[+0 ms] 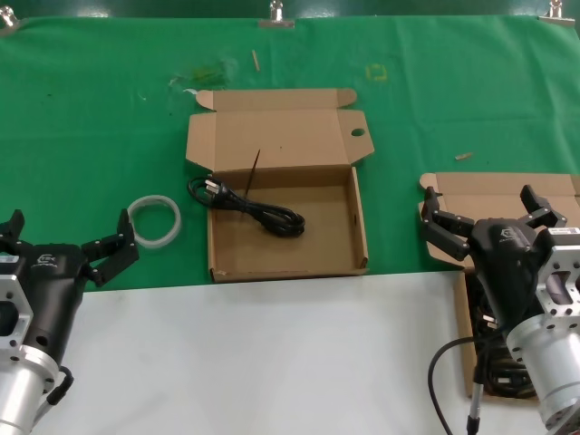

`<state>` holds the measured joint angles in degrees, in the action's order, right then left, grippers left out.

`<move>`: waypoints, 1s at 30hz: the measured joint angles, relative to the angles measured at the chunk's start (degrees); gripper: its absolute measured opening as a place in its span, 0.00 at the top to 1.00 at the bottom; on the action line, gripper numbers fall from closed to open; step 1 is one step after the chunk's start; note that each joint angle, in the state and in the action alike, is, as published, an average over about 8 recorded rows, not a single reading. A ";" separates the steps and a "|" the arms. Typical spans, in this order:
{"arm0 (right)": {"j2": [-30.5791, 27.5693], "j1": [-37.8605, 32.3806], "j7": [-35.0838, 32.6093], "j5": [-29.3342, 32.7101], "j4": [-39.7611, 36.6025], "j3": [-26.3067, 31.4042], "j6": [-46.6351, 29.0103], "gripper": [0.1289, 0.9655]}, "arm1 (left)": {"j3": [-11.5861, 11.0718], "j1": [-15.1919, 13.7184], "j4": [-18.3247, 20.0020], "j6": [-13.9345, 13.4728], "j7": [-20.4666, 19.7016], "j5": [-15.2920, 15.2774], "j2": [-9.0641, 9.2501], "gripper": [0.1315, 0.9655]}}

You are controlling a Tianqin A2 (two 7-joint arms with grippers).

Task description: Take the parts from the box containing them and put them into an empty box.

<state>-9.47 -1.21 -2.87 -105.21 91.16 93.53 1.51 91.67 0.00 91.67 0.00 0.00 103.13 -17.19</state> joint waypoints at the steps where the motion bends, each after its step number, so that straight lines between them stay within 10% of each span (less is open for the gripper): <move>1: 0.00 0.06 0.19 0.11 0.03 -0.10 -0.10 0.00 | 0.00 0.00 0.00 0.00 0.00 0.00 0.00 0.00; 30: 0.01 0.14 0.36 0.24 0.06 -0.21 -0.19 0.00 | 0.00 0.00 0.00 0.00 0.00 0.00 0.00 0.00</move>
<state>-9.46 -1.07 -2.51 -104.97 91.21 93.31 1.31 91.67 0.00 91.67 0.00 0.00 103.13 -17.19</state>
